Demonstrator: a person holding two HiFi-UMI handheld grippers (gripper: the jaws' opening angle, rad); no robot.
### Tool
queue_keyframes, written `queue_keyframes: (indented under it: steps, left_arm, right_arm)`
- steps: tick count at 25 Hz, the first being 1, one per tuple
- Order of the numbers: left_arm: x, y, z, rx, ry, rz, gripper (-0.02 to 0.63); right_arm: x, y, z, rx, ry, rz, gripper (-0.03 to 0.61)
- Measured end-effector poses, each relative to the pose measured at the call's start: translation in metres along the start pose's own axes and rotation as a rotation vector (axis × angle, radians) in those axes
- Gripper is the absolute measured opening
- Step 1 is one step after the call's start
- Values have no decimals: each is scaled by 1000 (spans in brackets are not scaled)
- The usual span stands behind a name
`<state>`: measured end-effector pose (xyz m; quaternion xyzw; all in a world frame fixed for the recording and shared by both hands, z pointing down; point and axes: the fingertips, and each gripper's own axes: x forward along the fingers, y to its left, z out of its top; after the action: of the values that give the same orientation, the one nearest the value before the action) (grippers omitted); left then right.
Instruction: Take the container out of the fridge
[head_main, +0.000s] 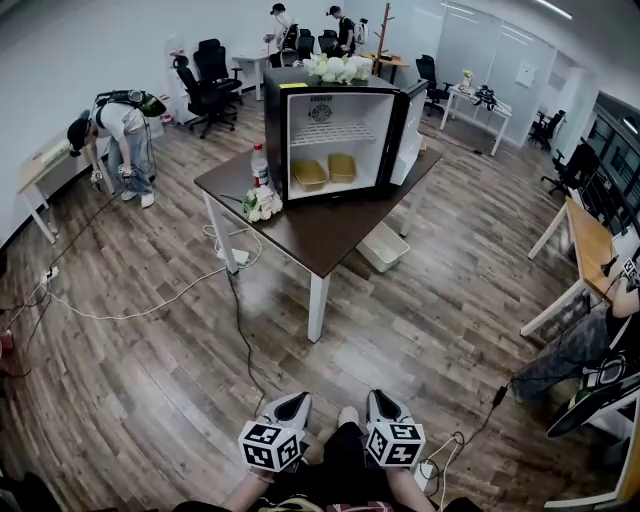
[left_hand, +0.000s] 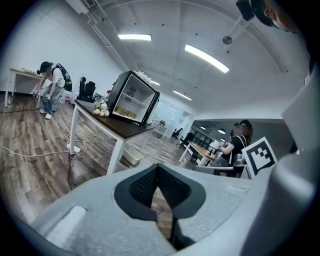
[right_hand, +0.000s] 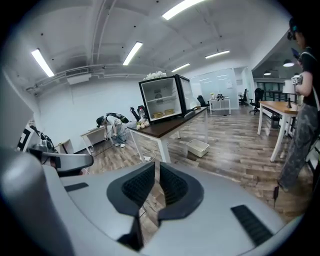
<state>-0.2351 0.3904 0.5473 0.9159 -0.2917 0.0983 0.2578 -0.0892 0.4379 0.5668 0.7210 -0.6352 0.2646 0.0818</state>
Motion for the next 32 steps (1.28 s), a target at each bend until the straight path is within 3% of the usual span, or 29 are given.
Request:
queue_keyframes:
  steps: [7, 12, 22, 32]
  left_arm:
    - [49, 11, 38, -13, -49, 69, 8]
    - [83, 15, 56, -13, -55, 108, 8]
    - [164, -6, 75, -34, -52, 102, 8]
    - [215, -13, 83, -49, -84, 166, 8]
  right_arm:
    - [49, -8, 35, -44, 21, 96, 34]
    - [72, -34, 52, -51, 37, 103, 31]
    - [118, -97, 98, -74, 27, 143, 30]
    - [146, -142, 118, -101, 53, 190, 30]
